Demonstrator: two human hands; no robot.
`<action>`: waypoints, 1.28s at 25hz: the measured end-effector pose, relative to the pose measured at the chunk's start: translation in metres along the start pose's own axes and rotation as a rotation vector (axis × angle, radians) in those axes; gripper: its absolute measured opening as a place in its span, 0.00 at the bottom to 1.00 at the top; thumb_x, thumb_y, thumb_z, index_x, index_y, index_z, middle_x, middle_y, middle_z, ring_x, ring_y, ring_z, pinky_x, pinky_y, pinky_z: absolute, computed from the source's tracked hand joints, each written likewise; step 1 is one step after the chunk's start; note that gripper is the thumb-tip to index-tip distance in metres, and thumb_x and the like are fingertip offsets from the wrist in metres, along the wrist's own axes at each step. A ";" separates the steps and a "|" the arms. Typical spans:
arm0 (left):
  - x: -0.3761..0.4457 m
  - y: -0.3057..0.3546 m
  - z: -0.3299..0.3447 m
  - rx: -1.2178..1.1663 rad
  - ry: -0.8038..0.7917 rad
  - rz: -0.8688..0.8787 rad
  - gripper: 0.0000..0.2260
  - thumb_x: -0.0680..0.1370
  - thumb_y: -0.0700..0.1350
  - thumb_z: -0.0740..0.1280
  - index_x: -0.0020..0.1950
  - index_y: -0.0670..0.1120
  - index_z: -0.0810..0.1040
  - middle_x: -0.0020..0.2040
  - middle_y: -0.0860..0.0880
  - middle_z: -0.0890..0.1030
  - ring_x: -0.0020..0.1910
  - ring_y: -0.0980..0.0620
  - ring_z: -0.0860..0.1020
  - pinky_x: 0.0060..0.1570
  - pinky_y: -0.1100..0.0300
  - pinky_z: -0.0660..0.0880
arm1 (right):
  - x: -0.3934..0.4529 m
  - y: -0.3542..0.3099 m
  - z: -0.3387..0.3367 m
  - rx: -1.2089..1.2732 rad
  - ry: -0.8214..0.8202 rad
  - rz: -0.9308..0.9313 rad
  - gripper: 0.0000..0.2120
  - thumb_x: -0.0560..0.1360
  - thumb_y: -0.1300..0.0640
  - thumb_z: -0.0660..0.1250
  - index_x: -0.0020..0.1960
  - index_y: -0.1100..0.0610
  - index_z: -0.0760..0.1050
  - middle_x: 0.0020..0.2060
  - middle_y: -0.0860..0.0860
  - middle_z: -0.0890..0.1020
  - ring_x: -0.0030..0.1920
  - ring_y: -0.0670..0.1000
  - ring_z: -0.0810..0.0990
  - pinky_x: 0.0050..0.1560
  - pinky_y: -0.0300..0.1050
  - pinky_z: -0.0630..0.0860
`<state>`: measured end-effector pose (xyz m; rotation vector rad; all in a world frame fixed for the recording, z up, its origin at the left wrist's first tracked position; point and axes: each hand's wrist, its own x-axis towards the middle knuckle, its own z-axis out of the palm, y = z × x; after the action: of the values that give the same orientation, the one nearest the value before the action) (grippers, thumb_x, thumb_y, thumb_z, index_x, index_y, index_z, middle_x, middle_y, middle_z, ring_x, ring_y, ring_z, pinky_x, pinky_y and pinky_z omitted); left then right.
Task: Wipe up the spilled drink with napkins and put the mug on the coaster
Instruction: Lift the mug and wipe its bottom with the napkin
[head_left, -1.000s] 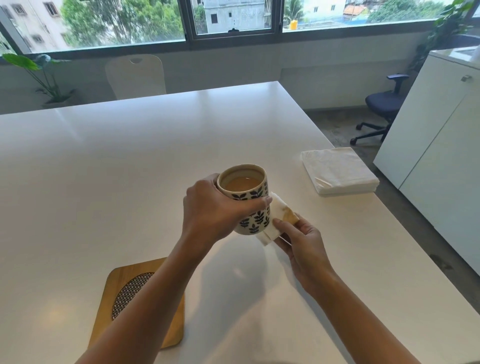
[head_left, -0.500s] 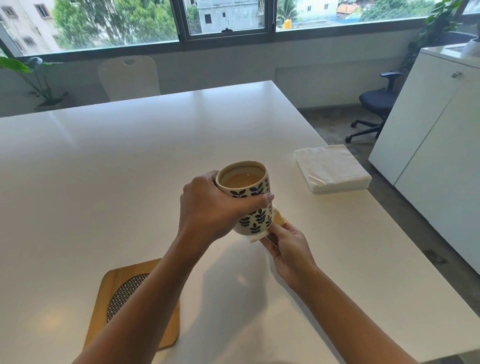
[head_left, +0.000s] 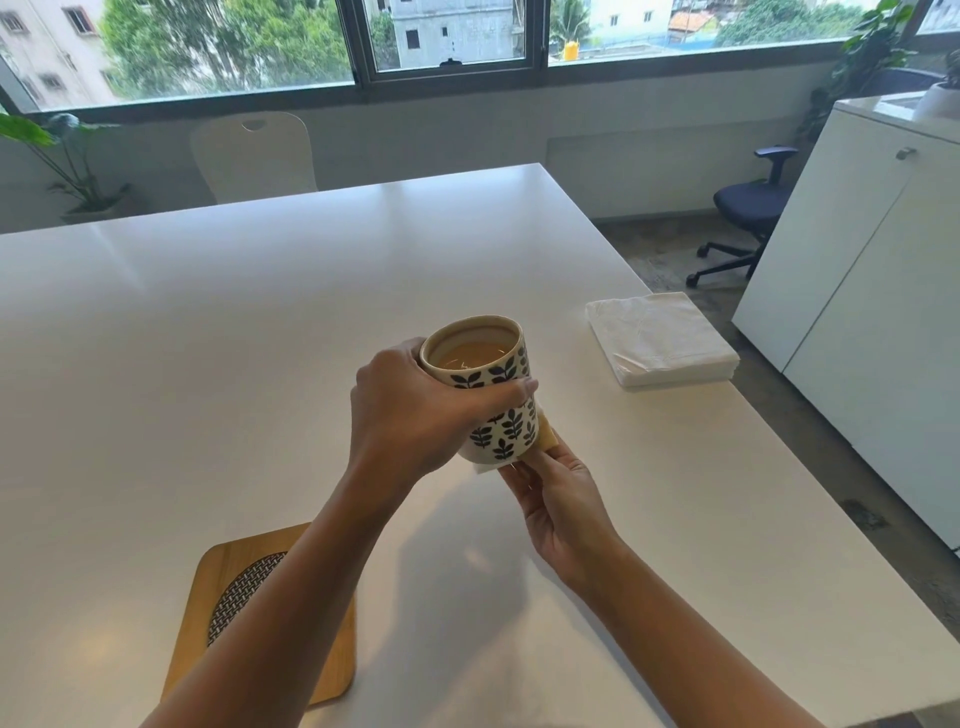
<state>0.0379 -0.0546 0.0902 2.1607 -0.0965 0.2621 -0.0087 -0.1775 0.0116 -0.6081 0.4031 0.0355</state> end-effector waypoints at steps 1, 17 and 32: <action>0.000 0.000 0.000 0.000 -0.002 -0.010 0.29 0.57 0.69 0.79 0.52 0.55 0.86 0.42 0.60 0.86 0.42 0.63 0.83 0.41 0.61 0.82 | 0.000 0.001 0.002 0.001 0.009 0.027 0.12 0.78 0.67 0.62 0.59 0.61 0.79 0.52 0.61 0.84 0.55 0.58 0.83 0.49 0.47 0.84; 0.010 -0.019 0.000 0.029 0.096 -0.053 0.29 0.56 0.69 0.78 0.49 0.53 0.85 0.40 0.60 0.84 0.42 0.63 0.82 0.38 0.66 0.77 | -0.017 0.006 -0.003 0.133 -0.065 0.322 0.21 0.70 0.70 0.67 0.62 0.69 0.74 0.55 0.67 0.83 0.52 0.60 0.85 0.50 0.52 0.83; 0.003 -0.017 0.001 -0.017 0.074 -0.068 0.29 0.56 0.68 0.80 0.50 0.53 0.85 0.41 0.59 0.86 0.43 0.63 0.84 0.41 0.61 0.82 | -0.013 -0.003 -0.002 -0.176 -0.062 0.317 0.11 0.78 0.70 0.62 0.58 0.66 0.76 0.46 0.62 0.86 0.43 0.56 0.86 0.48 0.49 0.83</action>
<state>0.0438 -0.0455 0.0767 2.1304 0.0164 0.3006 -0.0213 -0.1806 0.0167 -0.7098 0.4357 0.3950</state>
